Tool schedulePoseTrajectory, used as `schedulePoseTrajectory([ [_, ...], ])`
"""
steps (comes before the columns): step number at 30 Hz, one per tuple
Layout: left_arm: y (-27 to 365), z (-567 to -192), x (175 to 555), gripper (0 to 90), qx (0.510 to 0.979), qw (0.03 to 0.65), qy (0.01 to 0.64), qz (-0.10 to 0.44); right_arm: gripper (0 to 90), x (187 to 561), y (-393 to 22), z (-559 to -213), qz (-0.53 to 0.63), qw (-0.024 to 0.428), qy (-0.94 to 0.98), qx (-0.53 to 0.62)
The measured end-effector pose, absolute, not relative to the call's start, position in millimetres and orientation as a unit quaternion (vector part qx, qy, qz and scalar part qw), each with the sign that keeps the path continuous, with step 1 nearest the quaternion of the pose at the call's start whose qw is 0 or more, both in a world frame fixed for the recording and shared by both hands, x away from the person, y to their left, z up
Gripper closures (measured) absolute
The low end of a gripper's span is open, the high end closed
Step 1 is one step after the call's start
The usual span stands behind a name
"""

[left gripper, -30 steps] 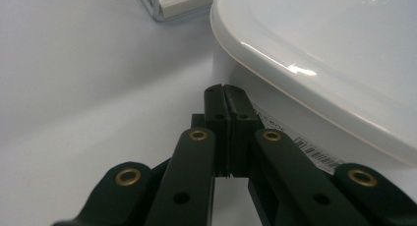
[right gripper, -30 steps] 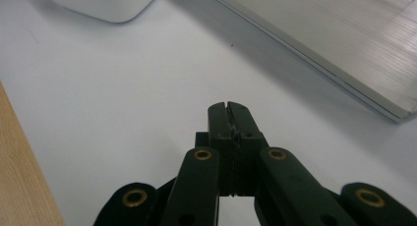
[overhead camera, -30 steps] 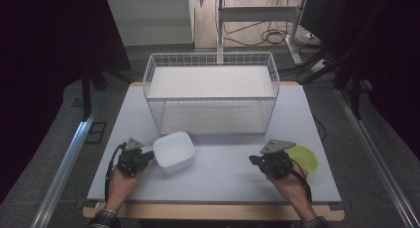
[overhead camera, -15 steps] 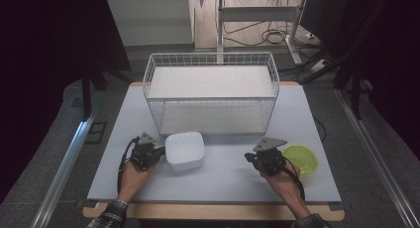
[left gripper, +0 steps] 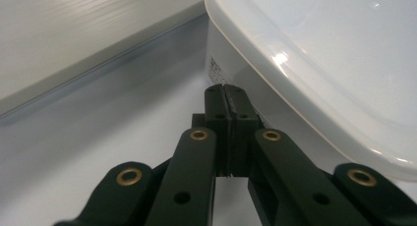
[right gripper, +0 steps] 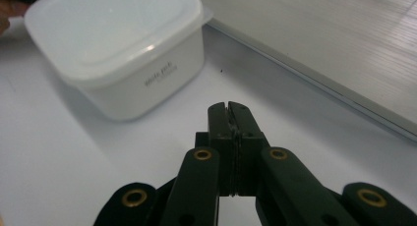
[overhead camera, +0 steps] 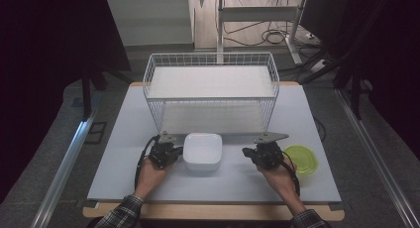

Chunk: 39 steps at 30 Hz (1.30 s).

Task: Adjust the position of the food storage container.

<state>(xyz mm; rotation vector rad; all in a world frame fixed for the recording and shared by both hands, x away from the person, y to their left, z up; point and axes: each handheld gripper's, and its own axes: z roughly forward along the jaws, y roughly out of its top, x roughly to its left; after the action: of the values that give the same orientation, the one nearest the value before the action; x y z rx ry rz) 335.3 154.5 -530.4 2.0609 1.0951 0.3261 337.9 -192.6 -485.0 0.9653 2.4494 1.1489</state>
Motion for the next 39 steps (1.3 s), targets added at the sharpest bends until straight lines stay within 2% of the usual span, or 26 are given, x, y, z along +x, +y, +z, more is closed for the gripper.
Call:
schedulePoseTrajectory([
  [13, 130.7, -528.9, 327.0, 90.0, 0.825, 0.387, 0.396, 0.115, 89.7, 353.6, -162.6, -501.2, 0.382, 0.091, 0.847, 0.359],
  [35, 128.5, -521.0, 310.0, 89.8, 0.825, 0.406, 0.383, 0.09, 89.3, 335.1, -170.6, -496.5, 0.367, 0.099, 0.852, 0.36],
  [39, 134.6, -516.0, 306.5, 80.5, 0.822, 0.409, 0.38, 0.112, 86.9, 330.9, -172.6, -492.8, 0.364, 0.113, 0.854, 0.353],
])
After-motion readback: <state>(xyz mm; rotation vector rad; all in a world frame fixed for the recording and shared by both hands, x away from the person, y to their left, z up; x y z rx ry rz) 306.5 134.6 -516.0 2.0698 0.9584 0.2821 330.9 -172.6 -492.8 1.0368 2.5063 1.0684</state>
